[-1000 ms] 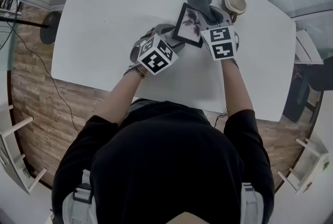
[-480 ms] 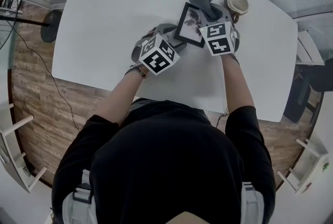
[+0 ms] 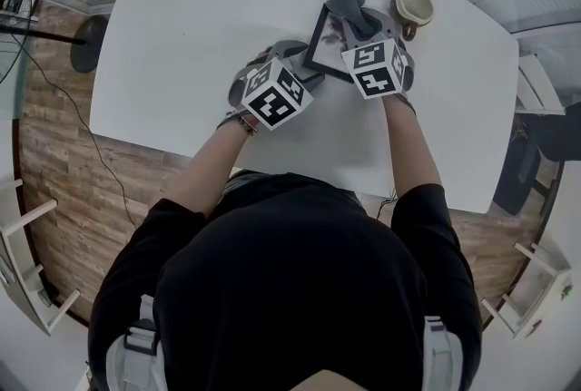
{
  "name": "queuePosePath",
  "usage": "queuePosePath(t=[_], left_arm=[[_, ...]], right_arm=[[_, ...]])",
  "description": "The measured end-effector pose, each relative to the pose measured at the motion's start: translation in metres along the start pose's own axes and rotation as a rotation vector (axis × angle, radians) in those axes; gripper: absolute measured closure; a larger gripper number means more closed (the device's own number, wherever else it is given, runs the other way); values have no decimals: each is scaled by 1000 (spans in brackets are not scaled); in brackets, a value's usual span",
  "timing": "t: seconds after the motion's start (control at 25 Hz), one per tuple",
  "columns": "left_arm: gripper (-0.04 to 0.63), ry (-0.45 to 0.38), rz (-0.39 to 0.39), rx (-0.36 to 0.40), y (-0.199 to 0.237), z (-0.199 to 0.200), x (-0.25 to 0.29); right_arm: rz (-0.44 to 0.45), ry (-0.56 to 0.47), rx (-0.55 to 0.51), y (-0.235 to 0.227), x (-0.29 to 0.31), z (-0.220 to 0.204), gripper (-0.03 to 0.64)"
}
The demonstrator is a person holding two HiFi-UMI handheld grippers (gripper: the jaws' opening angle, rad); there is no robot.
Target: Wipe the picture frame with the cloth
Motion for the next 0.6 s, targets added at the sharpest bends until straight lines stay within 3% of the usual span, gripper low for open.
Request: queuePosePath(t=[0.6], left_arm=[[316,4,-3,-5,1,0,-1]], right_arm=[[6,4,-24,13,-4,-1,495]])
Point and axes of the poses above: the fingertips, and each gripper's own axes: x forward along the fingers, y to its left, z out of its top, the point moved 8 cm from there along -x, backward along the fingers, and after that the axes turned 1 degree about -y, right-handed, at the moved point
